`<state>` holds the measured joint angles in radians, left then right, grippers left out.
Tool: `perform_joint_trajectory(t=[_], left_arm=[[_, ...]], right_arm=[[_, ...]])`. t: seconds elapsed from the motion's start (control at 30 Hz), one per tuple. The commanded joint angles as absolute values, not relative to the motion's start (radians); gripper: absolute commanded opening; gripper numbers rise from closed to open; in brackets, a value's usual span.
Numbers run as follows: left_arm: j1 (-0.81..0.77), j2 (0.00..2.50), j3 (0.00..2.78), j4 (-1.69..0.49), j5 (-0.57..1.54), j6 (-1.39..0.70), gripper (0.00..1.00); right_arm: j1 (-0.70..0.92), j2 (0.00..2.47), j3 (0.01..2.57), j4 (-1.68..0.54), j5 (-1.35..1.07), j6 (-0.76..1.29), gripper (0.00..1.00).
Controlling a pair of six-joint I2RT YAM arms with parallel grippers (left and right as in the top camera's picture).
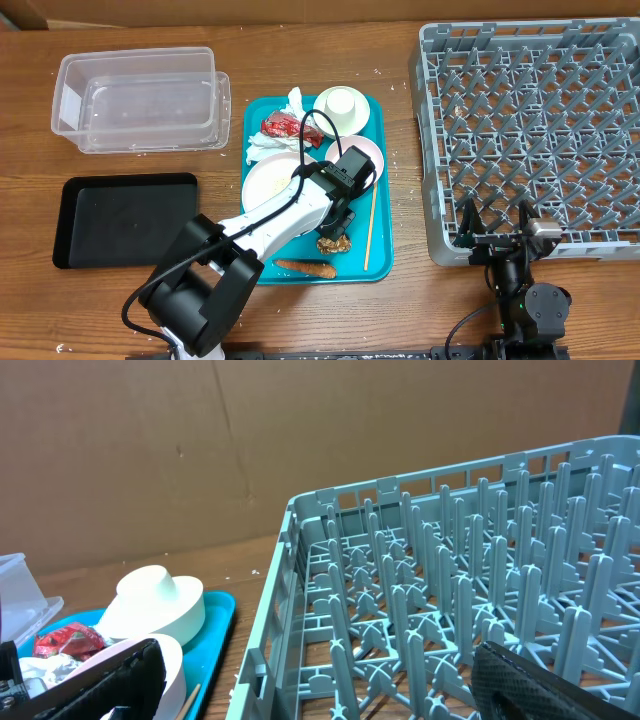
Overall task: Sort waste into correct bins and load items into the dishwasher
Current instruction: 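Lift the white plate off the teal tray with the left gripper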
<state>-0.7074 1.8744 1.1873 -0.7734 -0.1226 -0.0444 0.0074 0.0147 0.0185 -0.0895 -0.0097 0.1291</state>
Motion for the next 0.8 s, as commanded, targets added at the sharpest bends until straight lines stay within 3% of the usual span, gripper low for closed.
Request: perform_joint_trajectory(t=[0.0,0.33,0.77], left_arm=[[-0.715,1.891,1.208,-0.774,-0.102,-0.023,0.21],[-0.715,1.890,1.208,-0.775,-0.112,-0.026,0.04],[-0.715,1.886,1.291,-0.911,-0.142,-0.083,0.04]], right_arm=[[0.012,0.003,0.008,-0.083,-0.001,0.123,1.00],[0.012,0.003,0.008,-0.083,-0.001,0.123,1.00],[0.012,0.003,0.008,-0.083,-0.001,0.123,1.00]])
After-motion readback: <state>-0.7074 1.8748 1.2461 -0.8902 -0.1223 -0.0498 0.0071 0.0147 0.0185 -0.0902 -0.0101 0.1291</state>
